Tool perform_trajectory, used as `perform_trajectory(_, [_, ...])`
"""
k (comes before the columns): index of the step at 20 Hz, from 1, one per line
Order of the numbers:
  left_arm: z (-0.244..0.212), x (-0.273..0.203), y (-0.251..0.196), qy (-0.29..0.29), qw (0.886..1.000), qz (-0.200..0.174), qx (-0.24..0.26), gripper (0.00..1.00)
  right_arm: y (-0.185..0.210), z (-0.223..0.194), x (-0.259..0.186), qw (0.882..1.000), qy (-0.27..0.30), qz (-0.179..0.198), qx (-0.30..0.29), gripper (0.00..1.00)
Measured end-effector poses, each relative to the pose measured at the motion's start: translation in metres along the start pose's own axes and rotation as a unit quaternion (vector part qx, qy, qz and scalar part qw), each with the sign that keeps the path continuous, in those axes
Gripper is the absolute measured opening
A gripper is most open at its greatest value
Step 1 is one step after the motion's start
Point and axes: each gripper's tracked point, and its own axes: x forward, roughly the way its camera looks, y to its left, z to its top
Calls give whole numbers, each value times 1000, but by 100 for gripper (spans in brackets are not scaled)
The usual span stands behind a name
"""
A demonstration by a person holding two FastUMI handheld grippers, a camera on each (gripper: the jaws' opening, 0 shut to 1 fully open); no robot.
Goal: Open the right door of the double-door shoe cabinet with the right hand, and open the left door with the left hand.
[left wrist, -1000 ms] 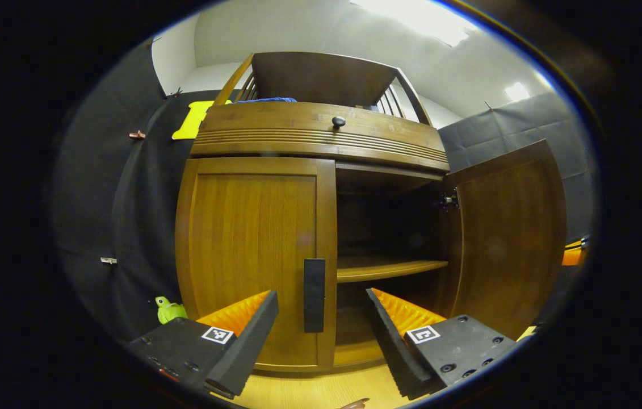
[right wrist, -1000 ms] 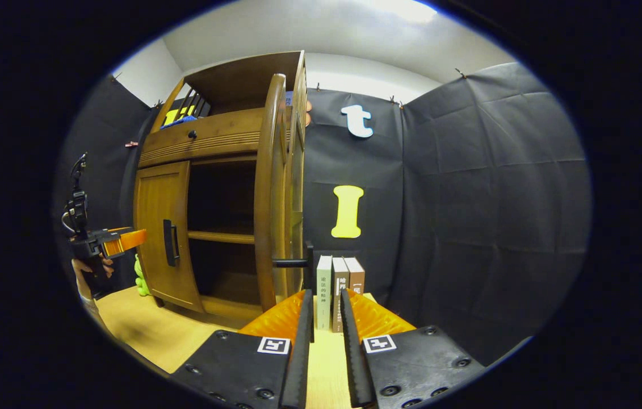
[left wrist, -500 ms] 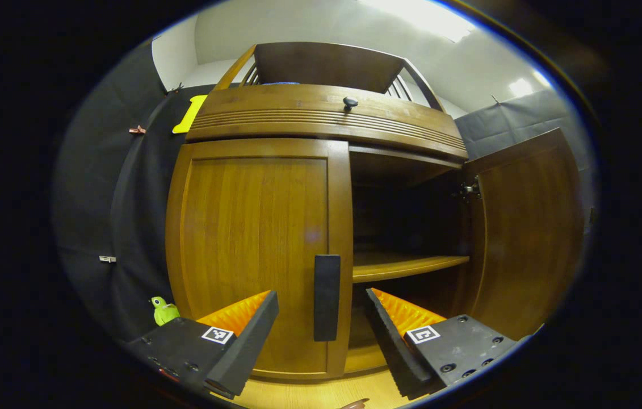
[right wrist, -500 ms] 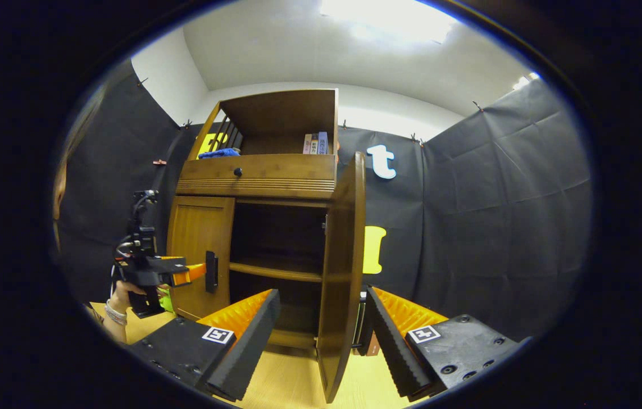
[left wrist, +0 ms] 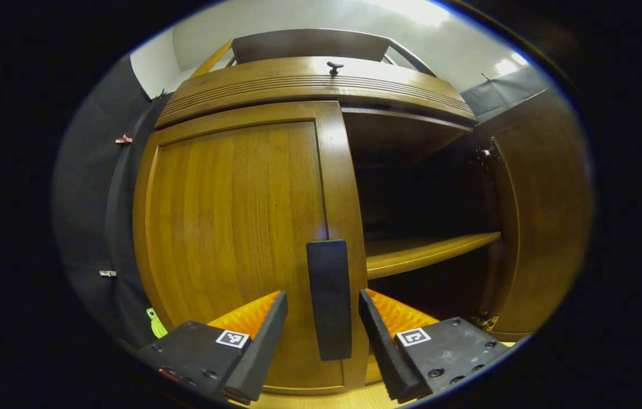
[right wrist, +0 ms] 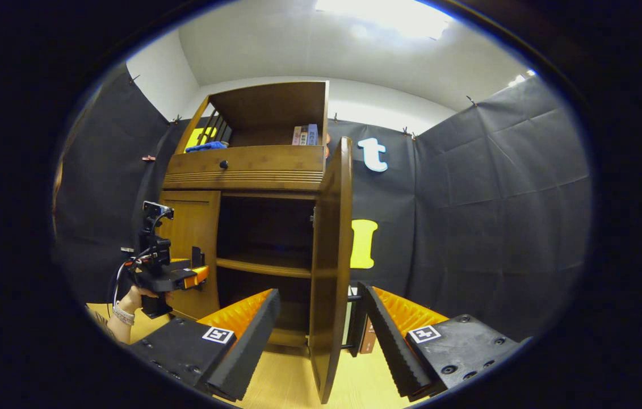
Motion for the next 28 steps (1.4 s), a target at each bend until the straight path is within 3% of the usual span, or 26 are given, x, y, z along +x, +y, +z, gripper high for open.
perform_trajectory(1, [-2, 4, -1, 1, 1000, 1, -2, 79, -3, -1, 0, 1000, 1, -2, 6, 96])
perform_trajectory(6, [-1, 7, -10, 0, 1000, -13, -25, 39, -13, -6, 6, 999, 12, -12, 39, 96])
perform_trajectory(8, [-2, 7, -11, 4, 999, -16, -38, 36, -18, -3, 6, 999, 6, -22, 37, 97])
perform_trajectory(9, [-2, 7, -11, 7, 999, -17, -45, 36, -18, -2, 6, 999, 5, -24, 37, 89])
perform_trajectory(11, [-4, 7, -10, 14, 999, -19, -48, 34, -13, -1, 1, 999, 5, -20, 36, 90])
perform_trajectory(12, [-5, 6, -10, 20, 998, -20, -48, 33, -11, -2, -1, 999, 7, -19, 33, 82])
perform_trajectory(13, [-3, 5, -10, 19, 998, -23, -49, 31, -9, -2, -2, 999, 10, -19, 28, 82])
perform_trajectory(14, [-3, 4, -10, 22, 998, -28, -50, 29, -8, -2, -5, 1000, 12, -19, 21, 89])
perform_trajectory(16, [-1, -3, -8, 24, 997, -41, -54, 30, -3, 0, -8, 1000, 15, -19, 10, 90])
perform_trajectory(18, [1, -18, -8, 25, 997, -56, -54, 29, 8, 4, -11, 1000, 12, -9, 7, 97])
perform_trajectory(25, [3, -87, 4, 28, 992, -113, -55, 29, 36, 17, -12, 1000, -8, 3, -1, 94])
perform_trajectory(26, [3, -97, 8, 30, 991, -120, -55, 29, 42, 18, -11, 1000, -9, 7, 1, 99])
perform_trajectory(28, [6, -116, 18, 34, 989, -135, -59, 30, 56, 19, -10, 1000, -11, 20, 6, 99])
